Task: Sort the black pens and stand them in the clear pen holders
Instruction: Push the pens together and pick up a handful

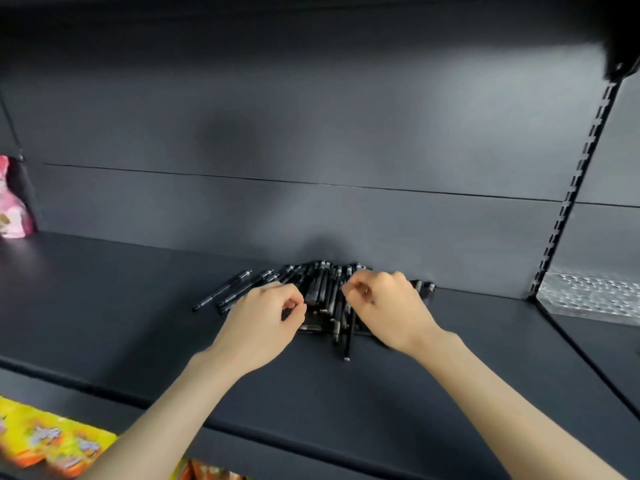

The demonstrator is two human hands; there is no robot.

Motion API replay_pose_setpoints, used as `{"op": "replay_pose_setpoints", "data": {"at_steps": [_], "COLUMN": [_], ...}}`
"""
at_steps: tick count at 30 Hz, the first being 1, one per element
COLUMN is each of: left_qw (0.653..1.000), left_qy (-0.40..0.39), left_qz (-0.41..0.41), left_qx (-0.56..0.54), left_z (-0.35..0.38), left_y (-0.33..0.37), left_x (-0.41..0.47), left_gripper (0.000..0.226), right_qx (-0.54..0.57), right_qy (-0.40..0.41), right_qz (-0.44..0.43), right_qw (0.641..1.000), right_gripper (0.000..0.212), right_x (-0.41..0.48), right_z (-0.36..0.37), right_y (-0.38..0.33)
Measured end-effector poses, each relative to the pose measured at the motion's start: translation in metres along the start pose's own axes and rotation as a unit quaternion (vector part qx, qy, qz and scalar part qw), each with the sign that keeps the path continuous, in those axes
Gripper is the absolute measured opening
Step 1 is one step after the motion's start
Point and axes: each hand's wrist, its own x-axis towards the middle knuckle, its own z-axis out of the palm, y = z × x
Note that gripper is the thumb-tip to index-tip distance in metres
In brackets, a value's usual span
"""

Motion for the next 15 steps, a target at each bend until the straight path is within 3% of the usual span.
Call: {"op": "replay_pose_setpoints", "data": {"at_steps": [4,9,15], "left_qw": [0.998,0.988,0.97], "left_qy": [-0.048,-0.129,-0.193], "left_qz": [-0.011,-0.017,0.009], "left_qx": [0.036,0.079,0.149], "left_z": [0.004,0.012,0.013], "left_y": [-0.032,-0.06,-0.076], "left_x": [0.034,0.071,0.093], "left_gripper": [0.017,0.04,0.04], "right_qx": [-0.015,-0.04,-0.126], "right_qy": [-0.014,-0.037,-0.1], "right_qz": [-0.001,-0.016,0.0], "right_qw": [1.0,0.998,0.987], "right_gripper": [0.021,0.018,0.038], "right_x": [0.035,0.071,0.091], "right_z": [0.026,0.056,0.079], "right_y": [-0.001,0.005,0.005]}}
